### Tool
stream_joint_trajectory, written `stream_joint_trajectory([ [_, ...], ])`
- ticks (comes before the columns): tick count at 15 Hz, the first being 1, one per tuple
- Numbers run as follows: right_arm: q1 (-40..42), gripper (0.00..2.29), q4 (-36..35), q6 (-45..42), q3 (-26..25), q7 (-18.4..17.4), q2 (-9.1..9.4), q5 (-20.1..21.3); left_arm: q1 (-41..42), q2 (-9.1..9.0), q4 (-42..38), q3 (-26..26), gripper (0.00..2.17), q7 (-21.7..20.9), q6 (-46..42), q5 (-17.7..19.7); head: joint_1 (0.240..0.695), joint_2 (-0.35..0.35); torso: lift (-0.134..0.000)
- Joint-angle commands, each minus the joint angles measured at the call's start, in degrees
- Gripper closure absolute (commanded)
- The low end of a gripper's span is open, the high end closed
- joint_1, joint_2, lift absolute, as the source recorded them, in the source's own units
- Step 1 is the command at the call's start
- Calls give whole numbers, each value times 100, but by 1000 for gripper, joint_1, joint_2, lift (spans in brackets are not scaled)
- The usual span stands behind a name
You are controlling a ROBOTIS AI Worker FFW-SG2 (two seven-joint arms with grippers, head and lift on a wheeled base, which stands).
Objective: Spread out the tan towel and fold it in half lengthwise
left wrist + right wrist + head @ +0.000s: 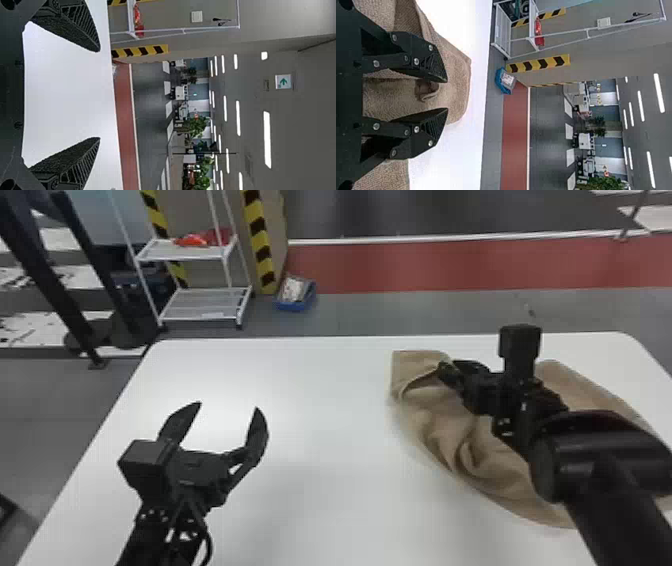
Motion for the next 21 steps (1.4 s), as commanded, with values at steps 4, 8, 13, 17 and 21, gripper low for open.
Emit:
stream_joint_trajectory([
  [4, -94, 991, 1, 316, 15, 17, 2, 7, 9, 0, -18, 8, 87, 0, 0, 0, 695, 92, -128],
  [8, -59, 1241, -25, 334, 33, 17, -7, 7, 18, 18, -18, 8, 87, 0, 0, 0, 695, 94, -128],
  [13, 29, 1359, -175, 158, -11, 26, -34, -54, 27, 35, -61, 26, 87, 27, 0, 0, 695, 94, -128],
  [17, 73, 1359, -430, 18, -20, 123, -42, -248, 18, 35, -61, 26, 87, 27, 0, -9, 695, 96, -128],
  [21, -85, 360, -324, 88, 50, 175, -60, -54, 27, 27, -35, 17, 87, 27, 0, 0, 695, 102, -128],
])
